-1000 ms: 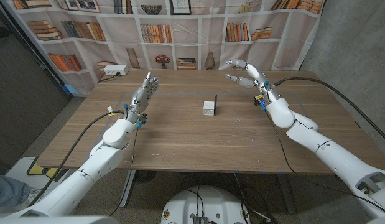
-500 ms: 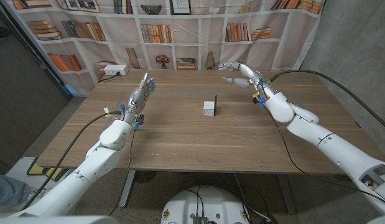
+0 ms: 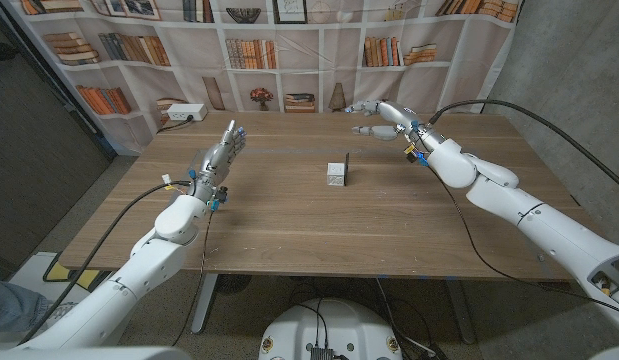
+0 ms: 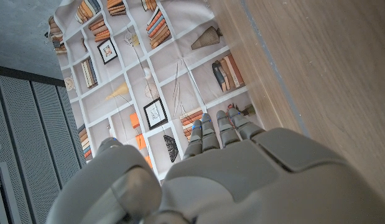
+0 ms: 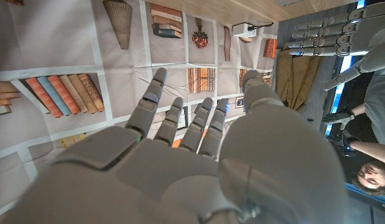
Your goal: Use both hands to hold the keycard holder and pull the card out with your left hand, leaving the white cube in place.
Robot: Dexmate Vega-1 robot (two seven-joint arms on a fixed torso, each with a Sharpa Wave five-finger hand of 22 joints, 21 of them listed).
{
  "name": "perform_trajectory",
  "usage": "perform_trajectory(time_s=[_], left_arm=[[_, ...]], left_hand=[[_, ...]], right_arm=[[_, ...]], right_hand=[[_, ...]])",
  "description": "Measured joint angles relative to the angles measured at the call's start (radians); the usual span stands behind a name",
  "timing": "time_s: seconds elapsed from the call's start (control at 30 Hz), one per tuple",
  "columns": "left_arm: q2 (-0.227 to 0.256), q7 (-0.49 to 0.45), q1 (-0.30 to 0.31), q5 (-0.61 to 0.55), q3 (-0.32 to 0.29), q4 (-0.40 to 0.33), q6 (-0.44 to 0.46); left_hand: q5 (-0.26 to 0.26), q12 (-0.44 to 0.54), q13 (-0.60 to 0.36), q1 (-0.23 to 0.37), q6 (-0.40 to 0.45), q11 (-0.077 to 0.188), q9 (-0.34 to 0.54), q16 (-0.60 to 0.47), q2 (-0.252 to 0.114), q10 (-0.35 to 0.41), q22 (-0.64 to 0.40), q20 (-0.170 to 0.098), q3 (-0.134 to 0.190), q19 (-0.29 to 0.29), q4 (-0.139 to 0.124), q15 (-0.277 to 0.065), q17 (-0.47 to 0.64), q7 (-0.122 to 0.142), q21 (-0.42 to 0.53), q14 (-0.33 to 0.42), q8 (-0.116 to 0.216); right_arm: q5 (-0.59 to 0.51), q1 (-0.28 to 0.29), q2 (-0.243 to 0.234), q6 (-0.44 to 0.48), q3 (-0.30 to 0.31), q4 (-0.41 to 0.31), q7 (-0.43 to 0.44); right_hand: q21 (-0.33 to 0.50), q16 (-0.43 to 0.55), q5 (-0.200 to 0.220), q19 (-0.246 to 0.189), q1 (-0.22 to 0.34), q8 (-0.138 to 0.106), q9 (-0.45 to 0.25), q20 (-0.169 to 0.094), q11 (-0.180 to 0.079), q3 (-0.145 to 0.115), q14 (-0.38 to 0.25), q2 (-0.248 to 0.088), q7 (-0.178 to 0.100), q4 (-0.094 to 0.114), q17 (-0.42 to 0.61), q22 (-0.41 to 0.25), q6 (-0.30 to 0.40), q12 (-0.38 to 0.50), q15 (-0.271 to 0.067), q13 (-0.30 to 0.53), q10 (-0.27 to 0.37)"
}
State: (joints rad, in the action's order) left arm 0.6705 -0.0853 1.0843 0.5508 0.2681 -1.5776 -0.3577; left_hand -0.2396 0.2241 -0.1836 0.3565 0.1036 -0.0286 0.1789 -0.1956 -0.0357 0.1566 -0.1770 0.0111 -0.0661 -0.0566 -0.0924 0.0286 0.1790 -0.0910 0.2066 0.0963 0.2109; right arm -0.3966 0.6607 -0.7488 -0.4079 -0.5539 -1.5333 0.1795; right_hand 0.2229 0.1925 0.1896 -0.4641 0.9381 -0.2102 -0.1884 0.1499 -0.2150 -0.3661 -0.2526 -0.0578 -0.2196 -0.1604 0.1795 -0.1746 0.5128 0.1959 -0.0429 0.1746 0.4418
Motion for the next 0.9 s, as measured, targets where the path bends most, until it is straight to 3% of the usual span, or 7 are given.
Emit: perform_trajectory(time_s=[0.27, 0.47, 0.9], left_arm=[[0.007, -0.008, 0.015, -0.004, -0.007, -0.012, 0.003], [0.009, -0.019, 0.027, -0.01, -0.012, -0.022, 0.003], [0.016, -0.042, 0.052, -0.021, -0.025, -0.051, 0.001]], left_hand=[[0.0, 0.0, 0.0, -0.004, 0.0, 0.0, 0.0, 0.0, 0.004, 0.0, 0.0, 0.005, -0.003, 0.005, 0.003, 0.0, 0.0, 0.0, 0.0, 0.0, -0.001], [0.0, -0.008, 0.0, -0.004, 0.0, 0.0, 0.0, 0.0, 0.004, 0.0, -0.002, 0.005, -0.007, 0.005, -0.001, 0.0, 0.0, 0.0, 0.0, 0.0, -0.001], [0.0, -0.008, 0.0, -0.01, 0.011, 0.0, 0.0, 0.0, 0.01, 0.011, -0.002, 0.005, -0.009, 0.005, 0.001, -0.002, 0.0, 0.003, 0.0, 0.009, -0.001]], right_arm=[[-0.081, -0.021, -0.023, 0.02, -0.014, -0.024, -0.004], [-0.129, -0.037, -0.035, 0.023, -0.026, -0.028, 0.003], [-0.211, -0.075, -0.058, 0.02, -0.051, -0.035, -0.012]], right_hand=[[0.0, 0.004, 0.0, -0.017, 0.022, 0.0, 0.0, -0.017, 0.0, 0.002, -0.026, -0.001, -0.005, -0.01, -0.003, 0.0, 0.005, 0.0, 0.002, 0.0, 0.0], [0.007, 0.008, 0.0, -0.05, 0.032, 0.0, 0.0, -0.036, -0.004, 0.01, -0.055, 0.009, -0.005, -0.001, 0.0, -0.001, 0.005, 0.0, 0.002, 0.005, 0.004], [0.008, 0.01, 0.0, -0.064, 0.049, 0.0, 0.0, -0.043, -0.003, 0.02, -0.076, 0.007, -0.005, -0.002, 0.0, -0.005, 0.005, 0.0, 0.002, 0.005, 0.022]])
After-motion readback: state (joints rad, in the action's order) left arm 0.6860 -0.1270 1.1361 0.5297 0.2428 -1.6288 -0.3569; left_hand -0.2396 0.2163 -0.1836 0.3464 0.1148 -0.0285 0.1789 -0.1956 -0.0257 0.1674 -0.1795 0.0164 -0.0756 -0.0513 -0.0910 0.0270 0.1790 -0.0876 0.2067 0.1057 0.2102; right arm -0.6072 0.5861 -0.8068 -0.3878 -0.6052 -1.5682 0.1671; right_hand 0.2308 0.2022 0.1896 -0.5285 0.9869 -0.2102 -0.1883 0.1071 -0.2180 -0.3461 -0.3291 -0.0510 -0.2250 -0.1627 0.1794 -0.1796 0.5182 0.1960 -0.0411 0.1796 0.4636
